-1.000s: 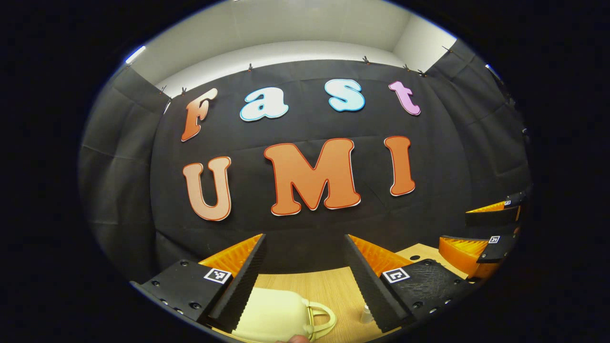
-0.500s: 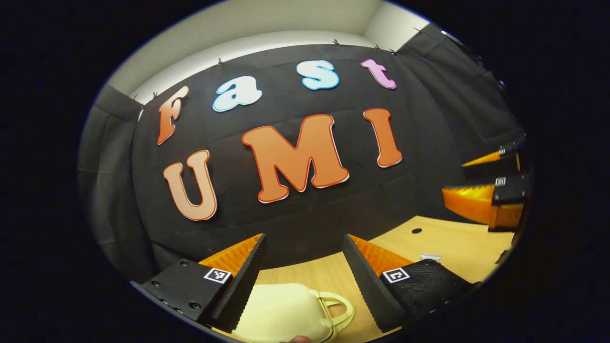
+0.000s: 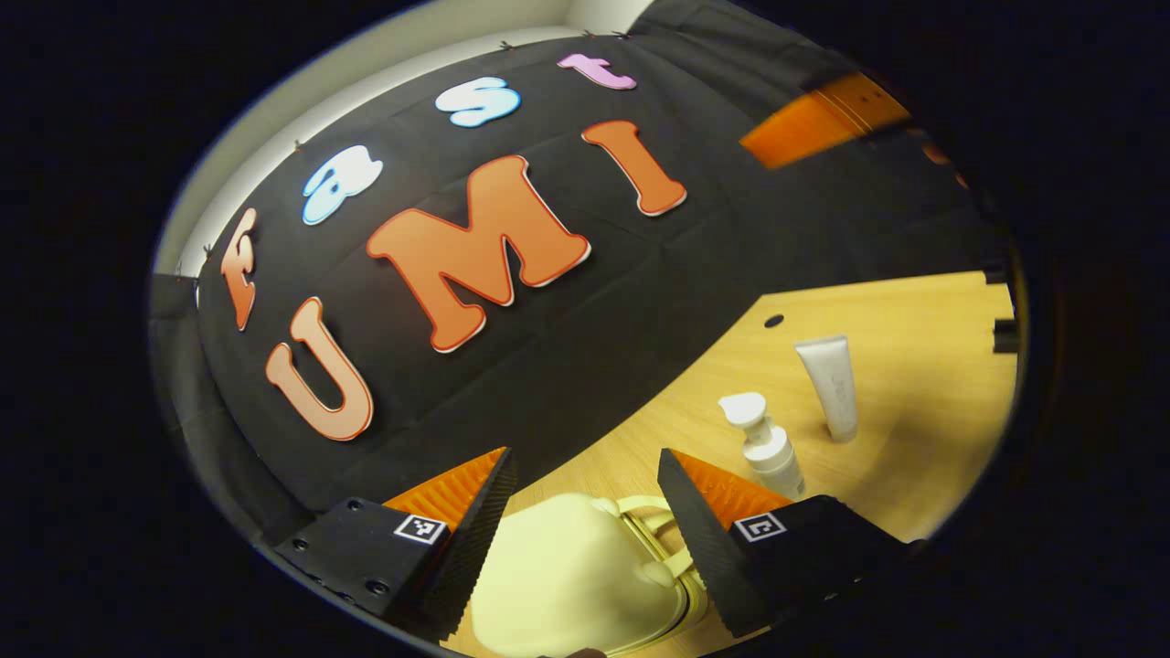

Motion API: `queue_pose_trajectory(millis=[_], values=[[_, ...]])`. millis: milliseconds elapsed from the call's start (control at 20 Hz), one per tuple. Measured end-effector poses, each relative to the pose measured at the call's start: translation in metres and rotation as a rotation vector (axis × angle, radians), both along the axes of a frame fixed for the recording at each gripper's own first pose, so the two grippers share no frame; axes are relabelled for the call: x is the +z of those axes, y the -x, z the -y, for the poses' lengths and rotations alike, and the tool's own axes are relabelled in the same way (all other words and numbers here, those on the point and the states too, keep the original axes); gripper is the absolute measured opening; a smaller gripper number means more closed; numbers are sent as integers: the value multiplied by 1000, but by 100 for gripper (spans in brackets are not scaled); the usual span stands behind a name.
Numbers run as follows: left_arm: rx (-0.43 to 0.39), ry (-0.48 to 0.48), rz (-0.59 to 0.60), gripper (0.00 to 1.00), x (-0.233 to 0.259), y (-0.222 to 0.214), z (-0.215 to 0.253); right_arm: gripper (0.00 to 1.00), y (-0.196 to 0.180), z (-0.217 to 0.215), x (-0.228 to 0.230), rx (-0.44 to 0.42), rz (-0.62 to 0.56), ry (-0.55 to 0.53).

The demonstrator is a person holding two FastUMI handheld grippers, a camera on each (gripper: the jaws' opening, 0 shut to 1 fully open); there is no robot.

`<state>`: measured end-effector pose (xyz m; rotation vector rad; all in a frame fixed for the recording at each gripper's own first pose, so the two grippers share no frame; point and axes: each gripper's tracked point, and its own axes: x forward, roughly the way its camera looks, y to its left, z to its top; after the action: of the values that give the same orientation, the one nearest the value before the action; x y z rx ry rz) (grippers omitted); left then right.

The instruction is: First open the suitcase, pack the skin care products into it, and then close the suitcase.

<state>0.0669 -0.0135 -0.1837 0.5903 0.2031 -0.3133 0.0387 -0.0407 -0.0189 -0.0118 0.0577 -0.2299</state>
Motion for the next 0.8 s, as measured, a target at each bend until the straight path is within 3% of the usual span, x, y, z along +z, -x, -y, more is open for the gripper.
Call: queue_pose_trajectory(millis=[650,700,800], values=[[-123,-408,-123,97,-125,2,1,97,2,23,-18,-49,-37,-16],[-122,-430,-130,89,-129,2,1,97,3,23,-20,-50,-42,-15],[-118,-477,-144,89,-142,-7,4,96,2,25,-24,-49,-48,-16]])
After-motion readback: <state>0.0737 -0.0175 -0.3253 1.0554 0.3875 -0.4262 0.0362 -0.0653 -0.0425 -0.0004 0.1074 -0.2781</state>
